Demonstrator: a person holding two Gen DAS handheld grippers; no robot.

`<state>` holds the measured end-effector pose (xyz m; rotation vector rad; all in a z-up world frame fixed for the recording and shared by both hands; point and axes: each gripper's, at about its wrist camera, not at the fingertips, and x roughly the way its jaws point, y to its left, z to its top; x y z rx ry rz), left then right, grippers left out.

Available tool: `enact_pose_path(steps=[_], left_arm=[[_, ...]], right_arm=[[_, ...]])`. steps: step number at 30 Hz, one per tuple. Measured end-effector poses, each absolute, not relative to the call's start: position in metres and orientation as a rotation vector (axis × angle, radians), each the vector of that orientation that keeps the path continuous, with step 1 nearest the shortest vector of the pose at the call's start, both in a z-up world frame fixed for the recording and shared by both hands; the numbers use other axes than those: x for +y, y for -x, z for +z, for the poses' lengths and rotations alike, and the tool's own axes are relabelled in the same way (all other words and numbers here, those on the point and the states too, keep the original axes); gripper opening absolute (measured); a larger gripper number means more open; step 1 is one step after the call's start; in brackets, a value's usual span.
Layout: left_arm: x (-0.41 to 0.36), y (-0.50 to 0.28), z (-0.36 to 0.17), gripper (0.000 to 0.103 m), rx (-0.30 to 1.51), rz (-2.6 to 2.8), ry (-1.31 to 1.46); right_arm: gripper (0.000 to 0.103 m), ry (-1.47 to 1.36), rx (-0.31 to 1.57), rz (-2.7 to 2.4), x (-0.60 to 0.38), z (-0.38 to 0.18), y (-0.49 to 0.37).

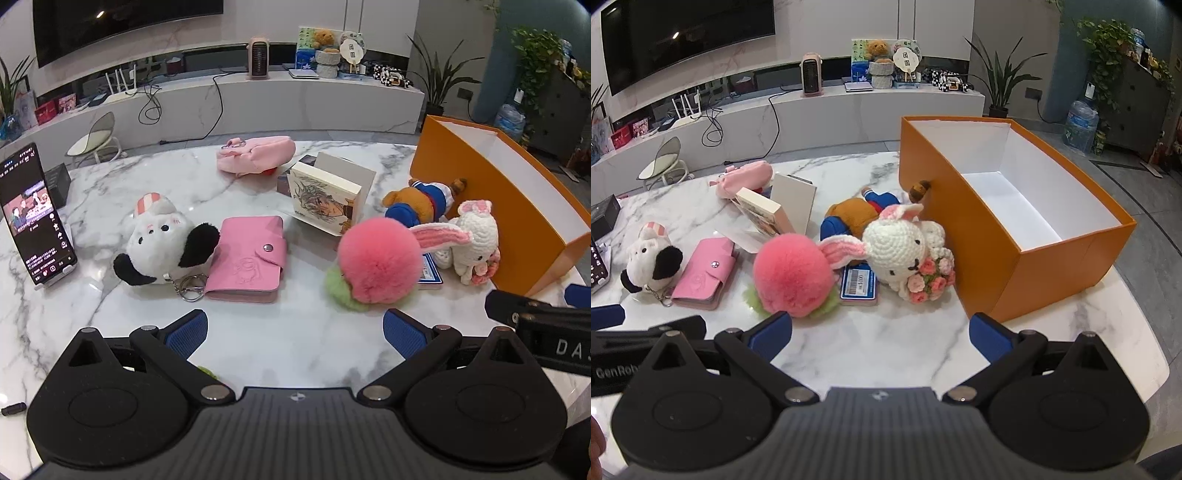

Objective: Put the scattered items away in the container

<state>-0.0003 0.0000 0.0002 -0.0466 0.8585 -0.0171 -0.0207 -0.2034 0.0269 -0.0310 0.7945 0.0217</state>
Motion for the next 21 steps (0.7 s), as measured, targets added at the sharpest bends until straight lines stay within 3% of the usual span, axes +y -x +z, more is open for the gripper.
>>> enact_pose_path(steps=[21], left_arm=[[0.0011, 0.0015, 0.0018, 0.103, 0.859, -0.012, 0.037]], right_arm=[[0.103, 0.022, 0.782, 0.039, -0.2014, 0.0260, 0.0233]])
